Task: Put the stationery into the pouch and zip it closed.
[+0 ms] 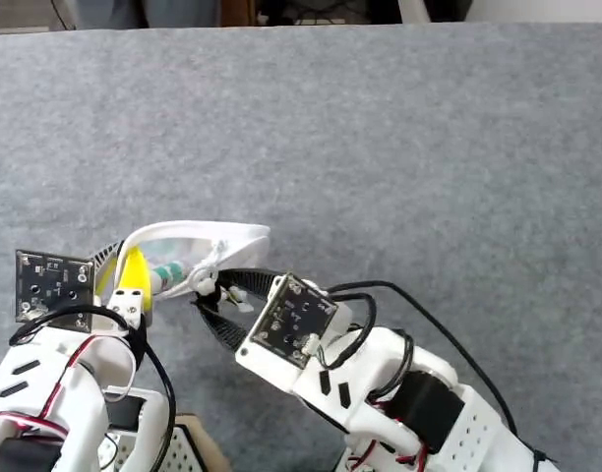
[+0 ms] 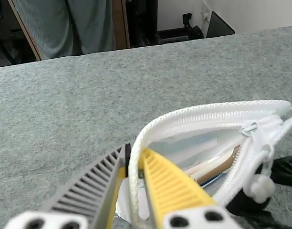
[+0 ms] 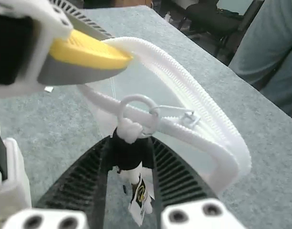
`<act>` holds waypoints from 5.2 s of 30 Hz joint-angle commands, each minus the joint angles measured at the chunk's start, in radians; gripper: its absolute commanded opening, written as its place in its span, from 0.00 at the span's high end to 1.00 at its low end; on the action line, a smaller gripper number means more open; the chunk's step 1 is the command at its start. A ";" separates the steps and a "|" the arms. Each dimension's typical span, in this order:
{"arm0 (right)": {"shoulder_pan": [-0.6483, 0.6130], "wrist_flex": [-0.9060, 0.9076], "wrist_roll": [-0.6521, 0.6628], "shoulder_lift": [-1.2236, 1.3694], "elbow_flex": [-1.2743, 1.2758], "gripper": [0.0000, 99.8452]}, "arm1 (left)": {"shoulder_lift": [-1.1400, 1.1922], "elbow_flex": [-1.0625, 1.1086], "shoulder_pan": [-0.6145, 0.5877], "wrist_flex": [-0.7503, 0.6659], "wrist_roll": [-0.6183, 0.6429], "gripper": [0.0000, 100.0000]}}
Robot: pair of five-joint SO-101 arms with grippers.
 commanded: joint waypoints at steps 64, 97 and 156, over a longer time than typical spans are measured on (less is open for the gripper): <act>0.456 0.577 0.015 0.380 -0.120 0.84 | 0.000 -0.012 0.002 0.077 0.011 0.64; 0.374 0.868 -0.055 2.141 -1.639 0.95 | 0.032 -0.062 -0.151 0.034 0.009 0.64; 0.216 0.881 -0.163 2.324 -2.069 0.95 | 0.028 -0.111 -0.145 0.112 0.011 0.64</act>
